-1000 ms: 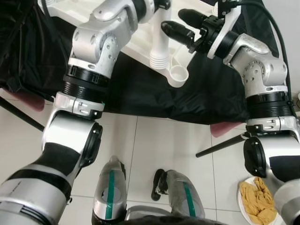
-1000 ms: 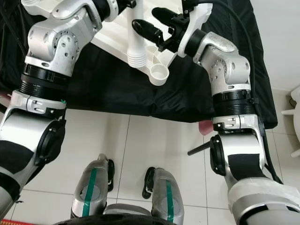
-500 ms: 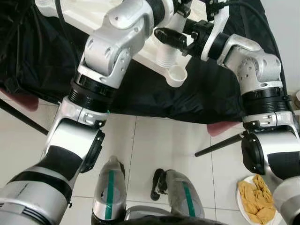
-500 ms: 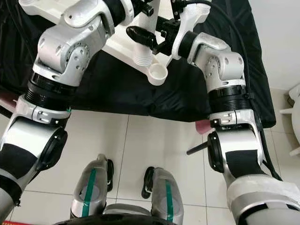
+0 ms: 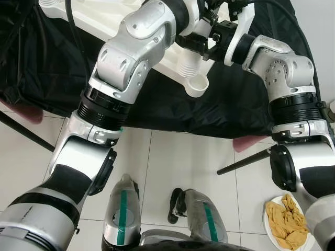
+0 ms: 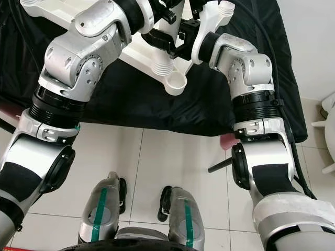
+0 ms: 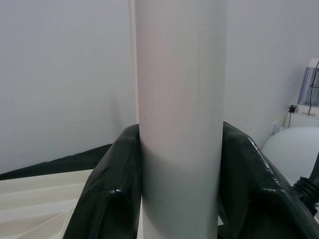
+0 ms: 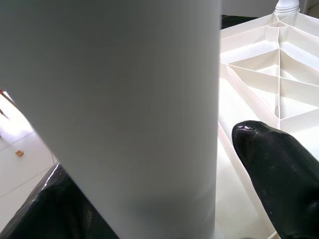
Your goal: Building children table
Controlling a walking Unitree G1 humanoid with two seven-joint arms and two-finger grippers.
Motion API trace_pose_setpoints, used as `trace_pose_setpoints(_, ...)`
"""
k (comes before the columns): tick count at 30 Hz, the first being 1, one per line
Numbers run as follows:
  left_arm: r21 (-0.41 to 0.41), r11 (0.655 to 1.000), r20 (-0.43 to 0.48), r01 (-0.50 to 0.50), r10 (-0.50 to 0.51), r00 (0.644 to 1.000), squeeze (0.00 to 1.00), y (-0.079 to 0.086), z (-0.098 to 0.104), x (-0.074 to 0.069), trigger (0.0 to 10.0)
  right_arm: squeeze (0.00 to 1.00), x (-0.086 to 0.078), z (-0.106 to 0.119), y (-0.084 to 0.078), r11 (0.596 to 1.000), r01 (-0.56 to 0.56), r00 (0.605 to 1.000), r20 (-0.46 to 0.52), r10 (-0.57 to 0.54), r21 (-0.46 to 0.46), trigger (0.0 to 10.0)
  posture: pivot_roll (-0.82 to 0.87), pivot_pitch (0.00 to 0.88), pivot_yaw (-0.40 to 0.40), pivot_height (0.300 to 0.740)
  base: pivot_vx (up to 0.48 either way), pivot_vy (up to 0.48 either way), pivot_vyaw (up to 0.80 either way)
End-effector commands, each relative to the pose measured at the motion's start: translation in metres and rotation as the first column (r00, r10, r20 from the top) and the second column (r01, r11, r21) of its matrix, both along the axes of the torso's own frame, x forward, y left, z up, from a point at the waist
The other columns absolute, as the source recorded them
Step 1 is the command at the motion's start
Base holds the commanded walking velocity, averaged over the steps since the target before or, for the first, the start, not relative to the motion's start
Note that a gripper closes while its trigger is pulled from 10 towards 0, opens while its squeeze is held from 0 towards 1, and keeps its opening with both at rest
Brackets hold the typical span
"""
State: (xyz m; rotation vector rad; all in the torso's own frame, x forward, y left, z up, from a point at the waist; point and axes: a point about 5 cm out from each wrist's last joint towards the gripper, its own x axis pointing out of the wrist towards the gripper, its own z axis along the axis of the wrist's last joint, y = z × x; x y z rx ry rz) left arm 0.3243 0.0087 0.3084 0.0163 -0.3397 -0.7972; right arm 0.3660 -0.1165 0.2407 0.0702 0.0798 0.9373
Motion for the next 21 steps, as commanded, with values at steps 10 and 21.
trace_pose_setpoints(10, 0.066, 0.983, 0.046, 0.170, -0.173, 0.984, 0.00, -0.0098, 0.0020, -0.0120, 10.0, 0.00, -0.0002, 0.0031, -0.0030, 0.999, -0.013, 1.000, 0.013, 0.013, -0.029, 0.0, 0.06, 0.011, -0.090, 0.740, 0.000, 0.000, 0.00)
trace_pose_setpoints(21, 0.040, 0.980, 0.025, 0.196, -0.197, 0.980, 1.00, -0.0108, 0.0018, -0.0141, 10.0, 0.00, 0.0007, 0.0009, -0.0048, 1.000, 0.004, 1.000, 0.020, -0.003, -0.022, 10.0, 0.06, 0.006, -0.092, 0.740, 0.000, 0.000, 0.00)
